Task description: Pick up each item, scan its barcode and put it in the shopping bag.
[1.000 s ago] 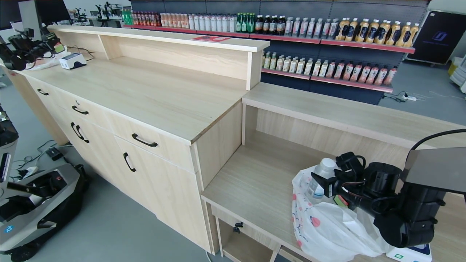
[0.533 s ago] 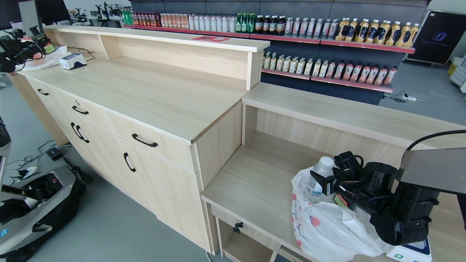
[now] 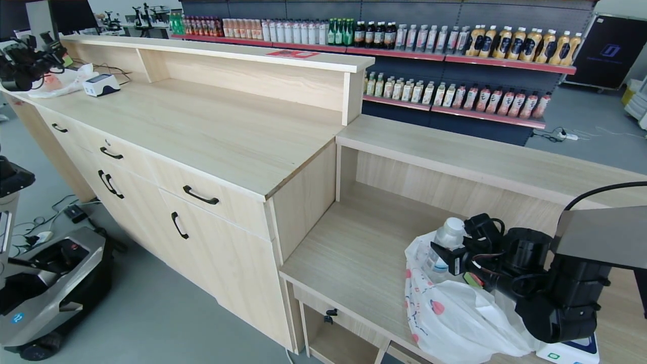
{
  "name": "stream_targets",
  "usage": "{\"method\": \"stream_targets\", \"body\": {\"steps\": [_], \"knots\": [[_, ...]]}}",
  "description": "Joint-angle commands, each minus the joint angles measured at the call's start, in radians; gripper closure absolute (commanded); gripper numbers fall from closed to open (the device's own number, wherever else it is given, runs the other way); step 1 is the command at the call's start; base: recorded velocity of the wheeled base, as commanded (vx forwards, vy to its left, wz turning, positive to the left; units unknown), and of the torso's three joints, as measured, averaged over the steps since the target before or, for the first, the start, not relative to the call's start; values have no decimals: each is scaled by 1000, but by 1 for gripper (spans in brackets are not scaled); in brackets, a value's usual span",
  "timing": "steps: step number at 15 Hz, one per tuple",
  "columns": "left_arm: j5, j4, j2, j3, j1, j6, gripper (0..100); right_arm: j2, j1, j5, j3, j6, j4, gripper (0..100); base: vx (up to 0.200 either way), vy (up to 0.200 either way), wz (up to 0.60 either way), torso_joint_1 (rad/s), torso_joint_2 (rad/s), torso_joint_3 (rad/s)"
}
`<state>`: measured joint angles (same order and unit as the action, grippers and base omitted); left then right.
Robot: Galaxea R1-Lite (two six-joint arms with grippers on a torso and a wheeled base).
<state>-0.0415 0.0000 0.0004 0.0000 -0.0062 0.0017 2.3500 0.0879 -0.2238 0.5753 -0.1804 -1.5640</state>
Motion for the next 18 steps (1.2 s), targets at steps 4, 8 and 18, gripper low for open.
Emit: {"method": "stream_targets", "body": {"steps": [4, 8, 18], "knots": [[0, 0, 1, 0, 0, 0, 0, -15, -4, 0, -9, 6, -7, 0, 0, 0, 0, 0, 0, 0], [0, 0, 1, 0, 0, 0, 0, -126, 1, -9, -31, 27, -7, 0, 0, 0, 0, 0, 0, 0], [0, 0, 1, 0, 0, 0, 0, -819, -200, -32, -106, -314, 410, 0, 0, 0, -60, -11, 29, 16]]}}
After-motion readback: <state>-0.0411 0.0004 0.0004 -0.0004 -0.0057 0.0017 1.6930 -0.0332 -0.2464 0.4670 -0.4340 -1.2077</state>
